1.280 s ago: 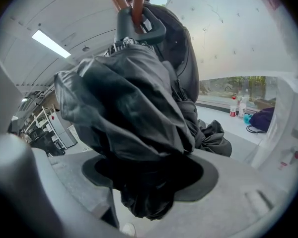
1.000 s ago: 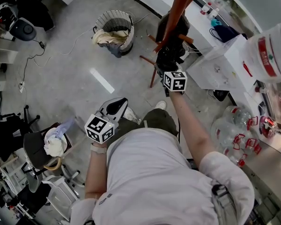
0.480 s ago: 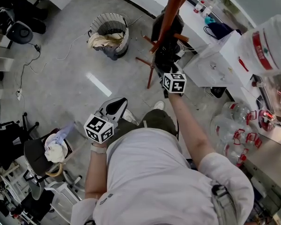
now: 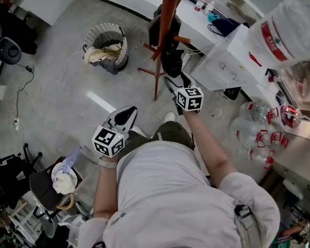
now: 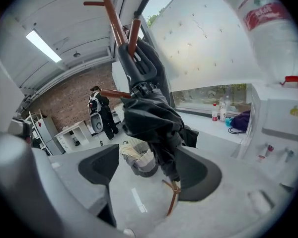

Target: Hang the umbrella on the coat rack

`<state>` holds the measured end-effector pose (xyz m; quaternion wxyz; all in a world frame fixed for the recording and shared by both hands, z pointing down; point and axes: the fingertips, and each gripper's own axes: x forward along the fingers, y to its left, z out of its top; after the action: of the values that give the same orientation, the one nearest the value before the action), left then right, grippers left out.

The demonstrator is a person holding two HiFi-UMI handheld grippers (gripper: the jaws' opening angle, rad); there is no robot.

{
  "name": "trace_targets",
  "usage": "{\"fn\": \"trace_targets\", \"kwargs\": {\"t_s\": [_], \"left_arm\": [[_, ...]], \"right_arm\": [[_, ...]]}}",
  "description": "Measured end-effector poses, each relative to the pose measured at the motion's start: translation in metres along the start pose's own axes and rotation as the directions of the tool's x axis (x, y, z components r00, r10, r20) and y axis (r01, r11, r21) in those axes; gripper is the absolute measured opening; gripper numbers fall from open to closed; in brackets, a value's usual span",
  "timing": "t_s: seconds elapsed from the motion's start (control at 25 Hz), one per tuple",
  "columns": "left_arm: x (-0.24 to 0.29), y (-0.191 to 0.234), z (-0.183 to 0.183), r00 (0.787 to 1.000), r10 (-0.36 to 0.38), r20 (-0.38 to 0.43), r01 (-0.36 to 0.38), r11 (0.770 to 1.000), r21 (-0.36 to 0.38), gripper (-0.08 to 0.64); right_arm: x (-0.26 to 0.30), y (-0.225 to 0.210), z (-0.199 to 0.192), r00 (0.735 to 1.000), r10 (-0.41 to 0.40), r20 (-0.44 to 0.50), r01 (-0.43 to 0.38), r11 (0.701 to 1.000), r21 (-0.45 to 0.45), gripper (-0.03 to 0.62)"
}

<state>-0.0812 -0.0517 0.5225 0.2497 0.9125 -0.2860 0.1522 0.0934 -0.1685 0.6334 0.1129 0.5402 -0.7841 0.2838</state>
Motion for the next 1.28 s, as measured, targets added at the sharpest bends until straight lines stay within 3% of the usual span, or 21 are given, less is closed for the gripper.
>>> {"fn": "trace_targets", "kwargs": {"t_s": [0.32, 0.68, 0.88, 1.28], "left_arm": [[0.022, -0.003, 0.018, 0.996, -0.089, 0.016, 0.088, 0.995, 0.043, 0.002], [0.035, -0.011, 0.042, 0.984, -0.173, 0.051, 0.168, 0.981, 0.094, 0.002], [0.036, -0.017, 0.057, 0.975, -0.210, 0.068, 0.199, 0.970, 0.141, 0.002], [0.030, -0.047, 0.083, 0.952, -0.291, 0.098, 0.262, 0.935, 0.239, 0.002]], "right_arm": [[-0.045, 0.024, 0.028, 0.996, 0.034, 0.078, -0.031, 0.999, -0.037, 0.315], [-0.107, 0.055, 0.062, 0.983, 0.038, 0.177, -0.015, 0.992, -0.128, 0.169], [-0.138, 0.075, 0.076, 0.978, 0.045, 0.204, -0.011, 0.986, -0.164, 0.154], [-0.195, 0.102, 0.083, 0.960, 0.019, 0.280, 0.023, 0.989, -0.147, 0.101]]}}
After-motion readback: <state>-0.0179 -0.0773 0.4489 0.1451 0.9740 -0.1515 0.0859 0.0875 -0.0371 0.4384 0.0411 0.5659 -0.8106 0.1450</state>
